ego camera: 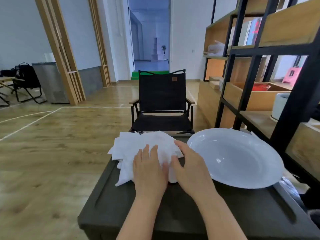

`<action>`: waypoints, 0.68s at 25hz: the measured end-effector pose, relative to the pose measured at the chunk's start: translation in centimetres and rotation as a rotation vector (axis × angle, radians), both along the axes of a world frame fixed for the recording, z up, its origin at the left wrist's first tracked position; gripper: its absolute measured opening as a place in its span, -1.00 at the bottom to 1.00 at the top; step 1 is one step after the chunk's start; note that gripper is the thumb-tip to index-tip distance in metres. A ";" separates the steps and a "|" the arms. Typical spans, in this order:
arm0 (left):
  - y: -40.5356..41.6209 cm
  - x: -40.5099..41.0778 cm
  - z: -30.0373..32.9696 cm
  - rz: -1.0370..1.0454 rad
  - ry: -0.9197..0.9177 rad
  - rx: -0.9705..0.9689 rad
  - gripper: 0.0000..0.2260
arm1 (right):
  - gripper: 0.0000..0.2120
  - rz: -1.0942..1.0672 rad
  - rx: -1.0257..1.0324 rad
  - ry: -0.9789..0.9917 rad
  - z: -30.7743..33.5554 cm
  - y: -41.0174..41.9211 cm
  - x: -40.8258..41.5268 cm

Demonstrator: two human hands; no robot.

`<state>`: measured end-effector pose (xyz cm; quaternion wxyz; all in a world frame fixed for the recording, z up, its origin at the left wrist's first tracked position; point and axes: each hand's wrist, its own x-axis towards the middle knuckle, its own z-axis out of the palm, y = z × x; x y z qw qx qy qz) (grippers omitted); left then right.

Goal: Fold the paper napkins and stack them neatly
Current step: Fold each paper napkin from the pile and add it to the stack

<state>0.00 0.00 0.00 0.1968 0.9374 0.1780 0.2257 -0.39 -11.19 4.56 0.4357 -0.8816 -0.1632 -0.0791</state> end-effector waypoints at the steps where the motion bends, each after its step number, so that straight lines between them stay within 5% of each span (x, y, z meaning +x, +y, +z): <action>1: 0.5 1.0 0.1 0.014 -0.003 0.015 -0.57 | -0.56 0.001 0.027 0.001 -0.2 -0.2 0.8; 7: 2.7 0.7 -0.1 0.069 -0.166 -0.187 -0.82 | -0.58 0.067 0.023 0.010 -1.4 -0.3 1.1; 13: 3.3 -0.3 -0.6 -0.006 -0.101 -0.232 -0.55 | -0.58 0.068 -0.026 0.038 -2.0 -1.3 -0.7; 17: 4.0 -0.2 -0.7 0.017 -0.183 -0.194 -0.76 | -0.59 0.033 -0.021 0.059 -1.7 -2.5 -1.2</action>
